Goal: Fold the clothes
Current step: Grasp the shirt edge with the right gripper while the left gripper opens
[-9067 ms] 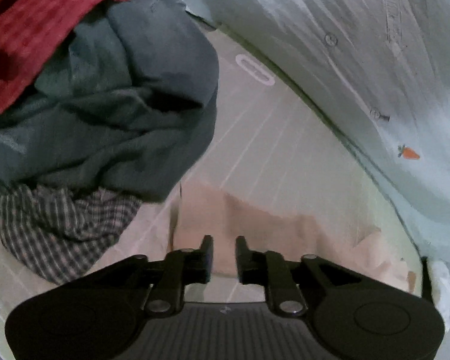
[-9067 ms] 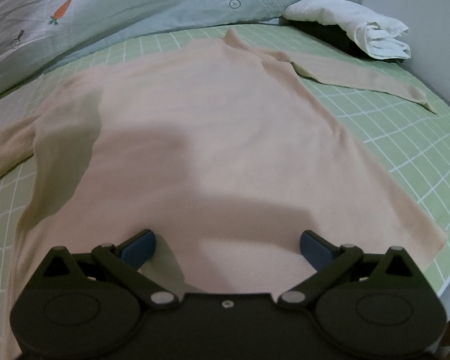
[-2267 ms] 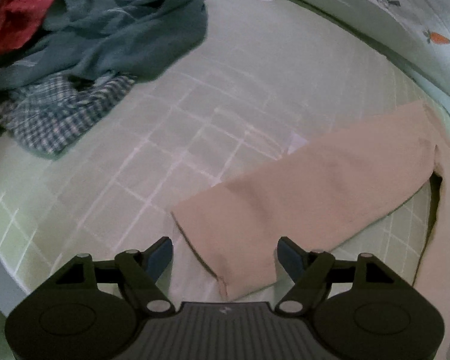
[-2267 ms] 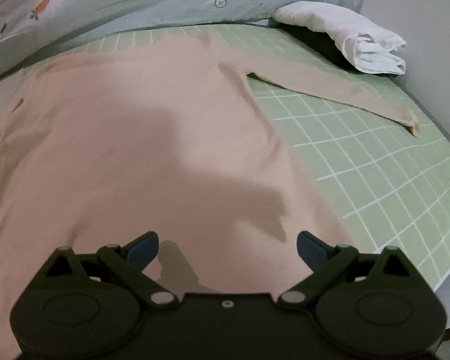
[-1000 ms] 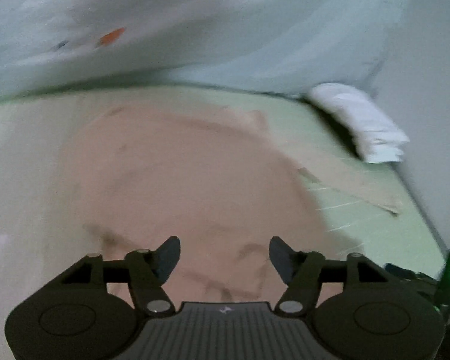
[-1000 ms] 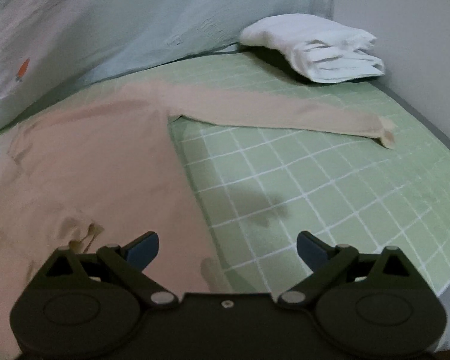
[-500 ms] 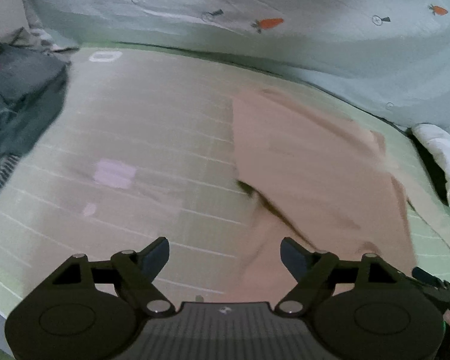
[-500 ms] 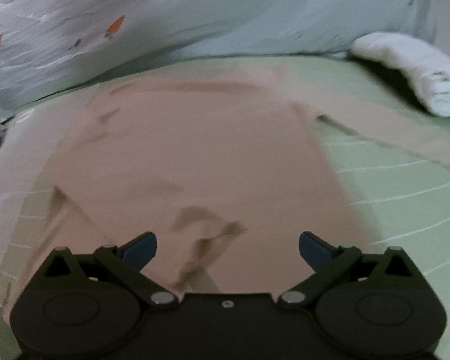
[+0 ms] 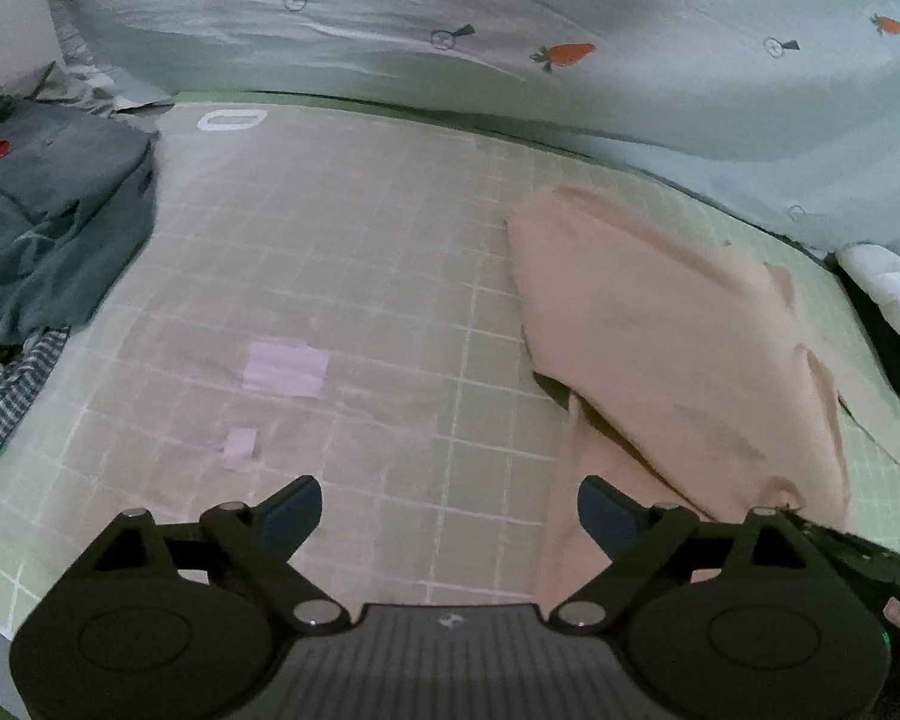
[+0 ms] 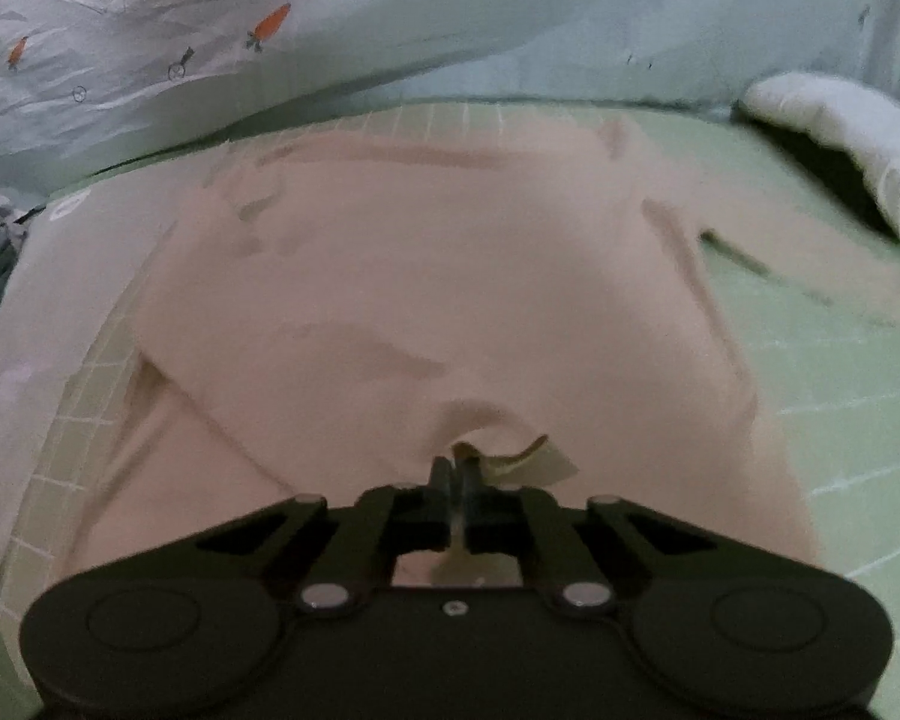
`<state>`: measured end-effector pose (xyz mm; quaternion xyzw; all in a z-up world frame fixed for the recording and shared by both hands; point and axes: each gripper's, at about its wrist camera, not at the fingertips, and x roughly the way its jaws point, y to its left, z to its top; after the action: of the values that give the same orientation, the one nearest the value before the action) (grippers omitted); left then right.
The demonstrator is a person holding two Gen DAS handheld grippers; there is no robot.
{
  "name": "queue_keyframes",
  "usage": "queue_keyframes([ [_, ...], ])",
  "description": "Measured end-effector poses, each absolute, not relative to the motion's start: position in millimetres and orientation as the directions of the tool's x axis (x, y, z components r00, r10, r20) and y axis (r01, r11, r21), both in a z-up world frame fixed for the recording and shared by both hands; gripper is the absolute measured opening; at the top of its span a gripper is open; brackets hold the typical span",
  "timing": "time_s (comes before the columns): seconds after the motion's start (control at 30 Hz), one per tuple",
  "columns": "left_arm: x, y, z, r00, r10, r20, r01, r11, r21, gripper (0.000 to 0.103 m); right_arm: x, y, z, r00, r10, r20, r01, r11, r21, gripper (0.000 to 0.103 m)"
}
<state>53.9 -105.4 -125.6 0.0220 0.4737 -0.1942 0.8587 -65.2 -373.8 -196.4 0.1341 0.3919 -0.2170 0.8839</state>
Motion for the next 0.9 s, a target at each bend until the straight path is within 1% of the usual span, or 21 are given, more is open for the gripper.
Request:
queue_keyframes([
  [0.13, 46.3, -123.4, -125.3, 0.472, -0.321, -0.821, 0.364, 0.919, -0.15, 0.093, -71.6, -392.1, -181.6, 0.639, -0.283, -0.716, 0.476, 0.876, 0.079, 0.003],
  [0.27, 33.9, -143.8, -125.4, 0.474, -0.321, -0.82, 0.37, 0.918, -0.145, 0.094, -77.9, -415.0, -164.2, 0.673, -0.307, -0.673, 0.461, 0.885, 0.057, 0.003],
  [0.47, 13.0, -167.4, -129.1, 0.484, -0.288, -0.826, 0.328, 0.935, -0.134, 0.094, -93.5, -468.3, -138.4, 0.704, -0.371, -0.606, 0.485, 0.874, 0.029, 0.003],
  [0.67, -3.9, -181.8, -132.9, 0.491, -0.258, -0.832, 0.278, 0.952, -0.131, 0.094, -114.4, -537.4, -120.3, 0.67, -0.487, -0.561, 0.578, 0.816, -0.018, 0.003],
  [0.73, -9.6, -186.7, -134.2, 0.493, -0.248, -0.834, 0.261, 0.956, -0.13, 0.094, -120.6, -561.7, -118.5, 0.643, -0.528, -0.555, 0.621, 0.784, -0.027, 0.003],
  [0.8, -15.2, -191.5, -135.5, 0.495, -0.238, -0.836, 0.244, 0.961, -0.129, 0.094, -124.7, -579.1, -120.6, 0.597, -0.581, -0.553, 0.661, 0.747, -0.071, 0.003],
  [0.83, -16.0, -190.7, -135.4, 0.498, -0.233, -0.835, 0.236, 0.963, -0.128, 0.094, -123.7, -584.1, -123.0, 0.582, -0.592, -0.558, 0.667, 0.74, -0.09, 0.004],
  [0.87, -15.6, -188.1, -134.8, 0.503, -0.227, -0.834, 0.227, 0.966, -0.126, 0.094, -122.7, -589.0, -125.3, 0.567, -0.603, -0.562, 0.672, 0.733, -0.109, 0.009],
  [0.9, -15.2, -185.6, -134.2, 0.507, -0.222, -0.833, 0.218, 0.968, -0.125, 0.094, -122.8, -589.5, -126.5, 0.571, -0.596, -0.565, 0.665, 0.739, -0.108, 0.021],
])
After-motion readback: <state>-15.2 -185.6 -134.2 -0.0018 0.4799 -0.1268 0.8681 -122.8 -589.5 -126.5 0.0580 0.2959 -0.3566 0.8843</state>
